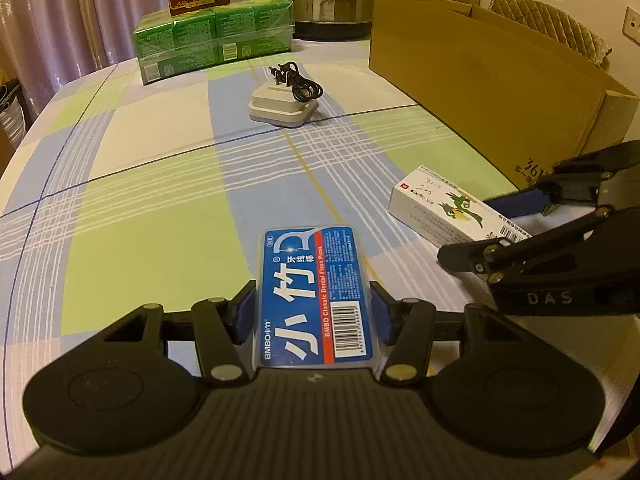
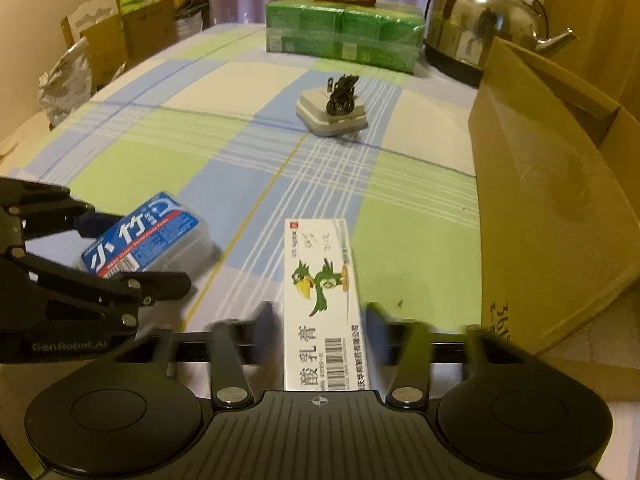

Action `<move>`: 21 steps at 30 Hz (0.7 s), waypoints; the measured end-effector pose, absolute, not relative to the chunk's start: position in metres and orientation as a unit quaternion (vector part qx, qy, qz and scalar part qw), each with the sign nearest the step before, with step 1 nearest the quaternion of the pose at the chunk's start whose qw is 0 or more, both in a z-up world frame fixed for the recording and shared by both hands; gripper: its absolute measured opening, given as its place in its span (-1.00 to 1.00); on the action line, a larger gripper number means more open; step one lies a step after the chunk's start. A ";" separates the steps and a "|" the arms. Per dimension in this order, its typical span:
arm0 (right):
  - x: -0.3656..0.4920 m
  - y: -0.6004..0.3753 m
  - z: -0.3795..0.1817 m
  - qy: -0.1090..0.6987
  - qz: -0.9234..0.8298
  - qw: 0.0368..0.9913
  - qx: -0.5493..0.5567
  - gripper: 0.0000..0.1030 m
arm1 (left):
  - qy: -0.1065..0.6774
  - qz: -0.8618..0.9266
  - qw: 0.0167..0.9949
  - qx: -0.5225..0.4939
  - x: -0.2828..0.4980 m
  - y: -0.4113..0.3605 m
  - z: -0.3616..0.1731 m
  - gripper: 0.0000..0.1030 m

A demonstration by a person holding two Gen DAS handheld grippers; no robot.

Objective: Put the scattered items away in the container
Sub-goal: 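Grasp the blue floss box with the left gripper while the right holds the ointment box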

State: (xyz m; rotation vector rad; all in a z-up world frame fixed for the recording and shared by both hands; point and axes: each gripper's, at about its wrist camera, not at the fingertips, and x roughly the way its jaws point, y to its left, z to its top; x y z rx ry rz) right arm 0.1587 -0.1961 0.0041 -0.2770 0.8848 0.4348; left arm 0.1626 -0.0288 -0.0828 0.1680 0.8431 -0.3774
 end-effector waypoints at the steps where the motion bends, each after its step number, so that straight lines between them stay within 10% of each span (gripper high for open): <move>1: 0.157 -0.197 0.005 0.420 0.204 0.874 -0.131 -0.31 | 0.406 -0.182 0.892 0.081 0.163 -0.029 -0.083 0.01; 21: 0.116 -0.221 0.050 0.398 0.191 0.891 -0.108 -0.31 | 0.406 -0.199 0.889 0.075 0.132 -0.038 -0.067 0.01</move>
